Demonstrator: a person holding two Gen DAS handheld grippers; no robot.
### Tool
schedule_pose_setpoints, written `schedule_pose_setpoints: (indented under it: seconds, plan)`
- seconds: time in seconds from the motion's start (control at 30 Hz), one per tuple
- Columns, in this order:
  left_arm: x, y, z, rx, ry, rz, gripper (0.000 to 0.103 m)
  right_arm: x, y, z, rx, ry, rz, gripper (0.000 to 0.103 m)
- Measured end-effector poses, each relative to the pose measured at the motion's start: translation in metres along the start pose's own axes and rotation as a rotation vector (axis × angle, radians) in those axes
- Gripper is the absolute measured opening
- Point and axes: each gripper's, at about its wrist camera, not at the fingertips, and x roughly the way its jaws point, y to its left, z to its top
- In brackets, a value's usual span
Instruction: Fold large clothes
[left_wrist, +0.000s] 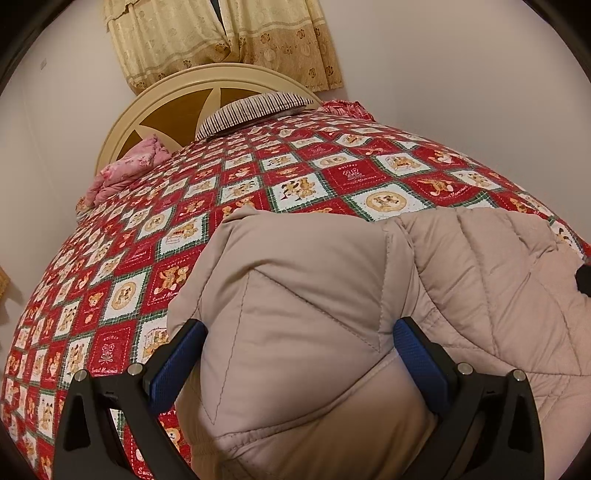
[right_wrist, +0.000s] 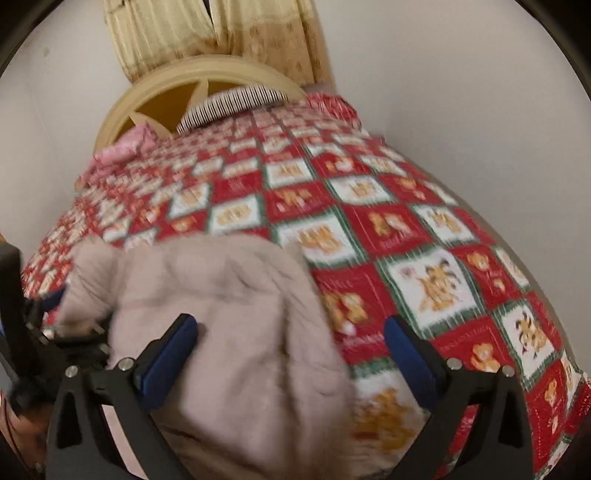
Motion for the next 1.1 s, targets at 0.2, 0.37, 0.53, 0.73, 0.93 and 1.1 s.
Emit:
schedule_pose_setpoints:
  seconds: [0.2,0.37,0.53,0.73,0.93,1.1]
  plan:
    - [-0.026,0.027,-0.013,-0.054,-0.018,-0.082,0.102,0.022,-0.019,-0.005,0.089,0.124,0.189,0.101]
    - [-0.062,0.077,-0.051,-0.238,-0.005,-0.297,0.102,0.034,-0.035,-0.014,0.157,0.159,0.359,0.096]
    - [-0.064,0.095,-0.069,-0.338,0.041,-0.398,0.102,0.034,-0.034,-0.015,0.15,0.152,0.41,0.096]
    - [-0.032,0.089,-0.068,-0.441,0.104,-0.605,0.102,0.037,-0.03,-0.019,0.138,0.177,0.484,0.085]
    - [-0.034,0.085,-0.062,-0.43,0.081,-0.646,0.091,0.042,-0.024,-0.016,0.149,0.211,0.532,0.068]
    - [-0.065,0.086,-0.056,-0.315,0.017,-0.582,0.065,0.026,-0.011,-0.023,0.148,0.163,0.565,0.04]
